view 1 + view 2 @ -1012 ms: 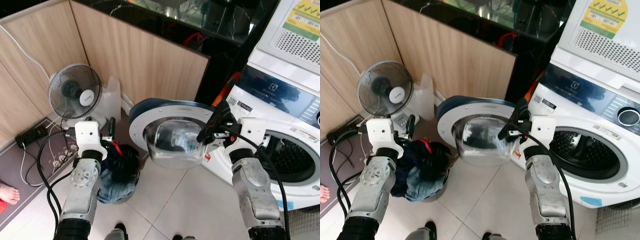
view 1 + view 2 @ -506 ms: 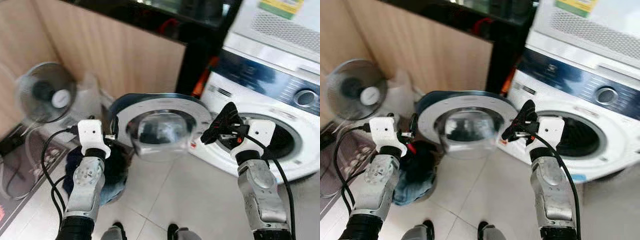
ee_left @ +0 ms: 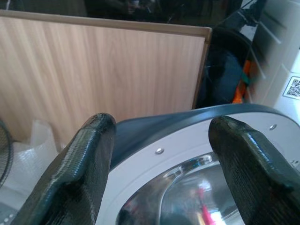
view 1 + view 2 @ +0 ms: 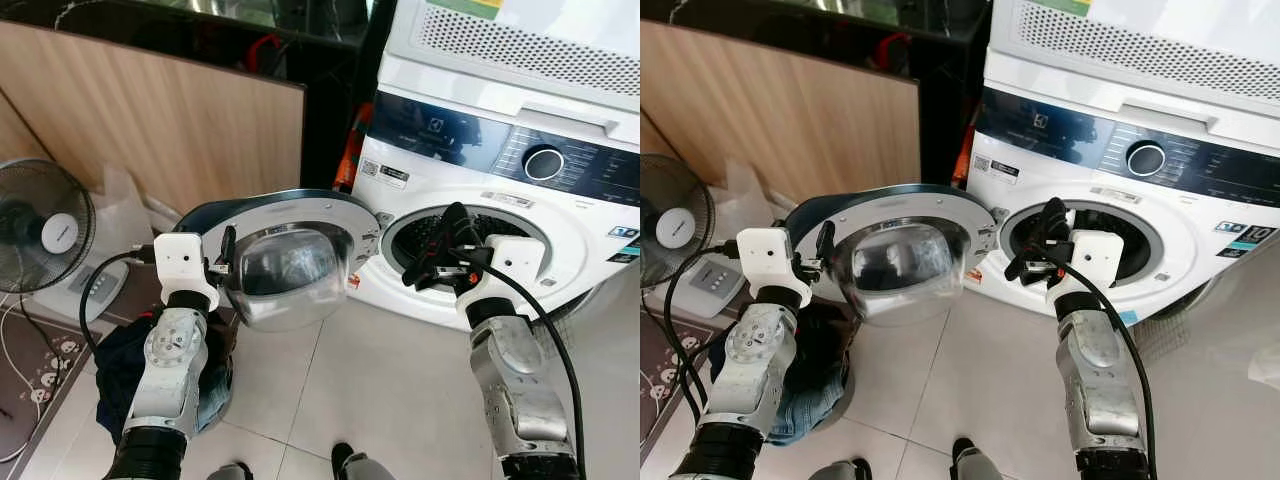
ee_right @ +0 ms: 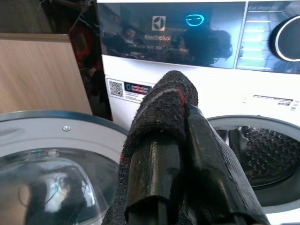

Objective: Clothes washing

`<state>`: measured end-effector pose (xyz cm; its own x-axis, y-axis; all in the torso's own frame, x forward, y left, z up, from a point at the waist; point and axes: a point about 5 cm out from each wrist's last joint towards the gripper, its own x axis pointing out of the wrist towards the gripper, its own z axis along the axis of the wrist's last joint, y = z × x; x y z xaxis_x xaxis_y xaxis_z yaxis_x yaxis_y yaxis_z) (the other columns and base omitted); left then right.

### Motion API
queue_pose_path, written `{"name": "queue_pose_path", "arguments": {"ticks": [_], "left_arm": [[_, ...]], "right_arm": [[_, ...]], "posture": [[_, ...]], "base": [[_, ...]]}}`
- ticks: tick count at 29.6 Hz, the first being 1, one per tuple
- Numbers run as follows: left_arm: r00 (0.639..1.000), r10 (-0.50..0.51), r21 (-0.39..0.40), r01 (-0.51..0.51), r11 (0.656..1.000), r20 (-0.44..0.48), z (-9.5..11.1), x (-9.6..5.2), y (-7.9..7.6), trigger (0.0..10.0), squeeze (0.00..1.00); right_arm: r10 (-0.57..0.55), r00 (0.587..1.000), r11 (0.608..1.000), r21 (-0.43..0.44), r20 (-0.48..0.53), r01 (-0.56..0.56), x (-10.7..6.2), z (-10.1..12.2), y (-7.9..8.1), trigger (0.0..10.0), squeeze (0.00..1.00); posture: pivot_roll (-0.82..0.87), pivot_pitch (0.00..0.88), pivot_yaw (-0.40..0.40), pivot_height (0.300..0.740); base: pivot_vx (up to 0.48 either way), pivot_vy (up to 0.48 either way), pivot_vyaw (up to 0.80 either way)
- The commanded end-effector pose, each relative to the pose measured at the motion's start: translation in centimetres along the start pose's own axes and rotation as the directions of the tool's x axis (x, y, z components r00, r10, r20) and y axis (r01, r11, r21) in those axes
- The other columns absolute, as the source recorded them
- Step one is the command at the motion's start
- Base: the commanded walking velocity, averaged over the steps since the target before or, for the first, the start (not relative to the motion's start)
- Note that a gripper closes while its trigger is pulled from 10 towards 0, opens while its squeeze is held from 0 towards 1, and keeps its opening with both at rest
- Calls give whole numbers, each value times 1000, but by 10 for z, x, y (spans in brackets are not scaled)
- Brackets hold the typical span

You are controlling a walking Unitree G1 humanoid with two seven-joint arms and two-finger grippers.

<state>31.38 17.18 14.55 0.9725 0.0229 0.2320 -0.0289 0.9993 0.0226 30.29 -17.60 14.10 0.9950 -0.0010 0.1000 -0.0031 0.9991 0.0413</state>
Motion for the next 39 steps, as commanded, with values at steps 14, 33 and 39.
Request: {"name": "queue_pose_path", "arguments": {"ticks": [14,33,39], "left_arm": [[998,-47,117,52,992,-42,-12,-10,1,10000,0],[885,149,276,-24,961,-441,-98,-97,63,10000,0],[741,230,247,-89,965,-631,-137,-130,78,10000,0]], "right_arm": [[-19,1000,1000,-4,-3,18,0,-3,-5,10000,0],[-29,999,999,33,31,28,5,-5,1,10000,0],[-30,999,999,27,32,29,6,-5,0,10000,0]], "posture": [[96,209,-40,740],[164,211,-15,740],[154,210,-16,740]], "base": [[0,0,-800],[0,0,-132],[0,0,0]]}}
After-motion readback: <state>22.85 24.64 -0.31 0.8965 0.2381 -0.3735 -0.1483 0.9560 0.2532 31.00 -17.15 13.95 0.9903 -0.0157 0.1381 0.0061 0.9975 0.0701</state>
